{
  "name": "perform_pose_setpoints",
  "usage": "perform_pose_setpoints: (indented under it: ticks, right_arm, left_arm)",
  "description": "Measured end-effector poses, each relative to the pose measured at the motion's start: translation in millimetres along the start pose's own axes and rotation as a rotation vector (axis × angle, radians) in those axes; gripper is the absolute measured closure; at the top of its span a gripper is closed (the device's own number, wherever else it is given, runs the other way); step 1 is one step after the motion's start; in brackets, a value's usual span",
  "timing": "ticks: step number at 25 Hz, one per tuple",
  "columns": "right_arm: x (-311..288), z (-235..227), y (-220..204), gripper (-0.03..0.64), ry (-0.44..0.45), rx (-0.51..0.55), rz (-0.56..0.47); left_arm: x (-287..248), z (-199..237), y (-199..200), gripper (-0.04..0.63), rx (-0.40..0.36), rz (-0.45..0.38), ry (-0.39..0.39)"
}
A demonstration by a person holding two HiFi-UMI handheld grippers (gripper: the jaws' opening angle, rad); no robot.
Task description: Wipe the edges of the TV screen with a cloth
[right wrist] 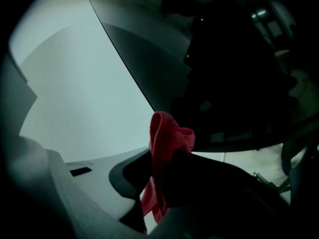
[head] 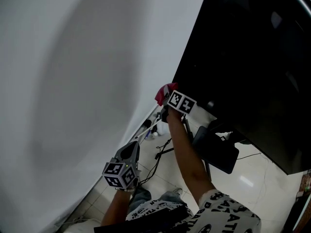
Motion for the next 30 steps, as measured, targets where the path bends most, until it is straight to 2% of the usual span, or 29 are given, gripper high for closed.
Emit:
perform_pose_setpoints:
  ticks: [6,9,13,16,18,23,27,30]
  right_arm:
    - [-16,21,15,0.537,-0.001,-0.094,-0.071]
    - [-11,33,36,0.537,0.031,-0.146,-0.122]
    - [-3,42,57,0.537,0.075,-0.265,-0.191]
    - [0,53,74,0.537,0.098,-0.296,-0.238]
    - [2,63,87,0.537,0.101,-0.282,-0.26]
    - [4,80,112,0.537,0.089,-0.2,-0.32]
    - [10,99,139,0.537,0.084,-0.067,-0.375]
    - [13,116,163,0.537,0.083,0.017,-0.39]
  left_arm:
    - [4,15,9,0.606,0.007,-0.002,0.006]
    - [5,16,15,0.606,0.005,-0.015,0.006]
    - [1,15,14,0.606,0.013,-0.033,-0.015]
    - [-2,11,20,0.606,0.016,-0.045,-0.04]
    - [-8,6,31,0.606,-0.01,-0.057,-0.054]
    - [-35,-19,71,0.606,-0.135,-0.102,-0.081]
    - [-49,-39,97,0.606,-0.176,-0.137,-0.151]
    - [-57,-46,108,0.606,-0.186,-0.152,-0.164]
Point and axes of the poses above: the fingertips, and each gripper's own axes: x backward along the fingers, z to its left, y out of its top, the point moved 9 cm from there along x, backward along the fingers, and after that the axes turned 12 degrees about -z, right-handed, at the moved point
